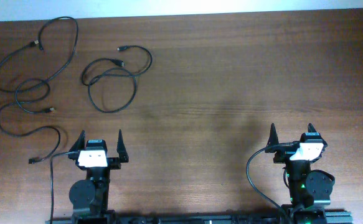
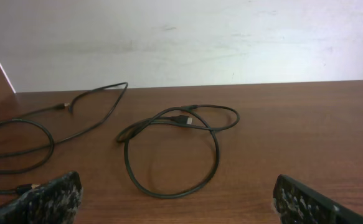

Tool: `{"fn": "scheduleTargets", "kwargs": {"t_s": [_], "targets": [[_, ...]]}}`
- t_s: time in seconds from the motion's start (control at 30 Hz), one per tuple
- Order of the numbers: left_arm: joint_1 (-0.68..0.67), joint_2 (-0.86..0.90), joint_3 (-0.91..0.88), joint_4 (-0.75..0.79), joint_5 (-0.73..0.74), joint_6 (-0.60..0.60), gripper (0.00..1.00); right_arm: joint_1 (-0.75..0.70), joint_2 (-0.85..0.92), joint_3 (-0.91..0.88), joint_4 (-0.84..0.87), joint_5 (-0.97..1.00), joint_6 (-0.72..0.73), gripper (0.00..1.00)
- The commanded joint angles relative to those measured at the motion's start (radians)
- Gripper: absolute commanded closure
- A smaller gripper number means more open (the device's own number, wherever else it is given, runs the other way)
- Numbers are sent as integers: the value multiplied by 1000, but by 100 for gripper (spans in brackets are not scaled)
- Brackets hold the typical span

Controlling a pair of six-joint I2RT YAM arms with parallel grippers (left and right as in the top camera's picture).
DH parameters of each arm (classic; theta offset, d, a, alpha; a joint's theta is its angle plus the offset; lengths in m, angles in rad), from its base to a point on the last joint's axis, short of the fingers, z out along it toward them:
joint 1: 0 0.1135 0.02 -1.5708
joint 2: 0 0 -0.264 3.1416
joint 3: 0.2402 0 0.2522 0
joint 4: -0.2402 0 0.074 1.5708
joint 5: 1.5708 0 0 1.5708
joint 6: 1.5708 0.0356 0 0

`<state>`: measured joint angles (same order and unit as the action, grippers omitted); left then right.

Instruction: Untangle cables

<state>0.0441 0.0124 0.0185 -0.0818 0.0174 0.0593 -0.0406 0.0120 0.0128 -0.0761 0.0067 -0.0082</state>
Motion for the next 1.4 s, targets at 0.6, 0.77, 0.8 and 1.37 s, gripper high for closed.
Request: {"fn": "scheduleTargets", "kwargs": {"t_s": [0.6,0.77,0.8,1.37], "targets": [[-4,-6,-10,-1,-14,-14,1,-6,-6,-7,-5,-2,-6,1],[-4,-6,-10,-1,-14,-14,1,-6,-6,-7,-5,-2,-7,1],[-4,-6,-10,-1,-14,-14,1,-6,-6,-7,-5,-2,-7,1],[-4,-6,-10,-1,-14,-14,1,-6,-6,-7,-5,-2,-6,1]]}}
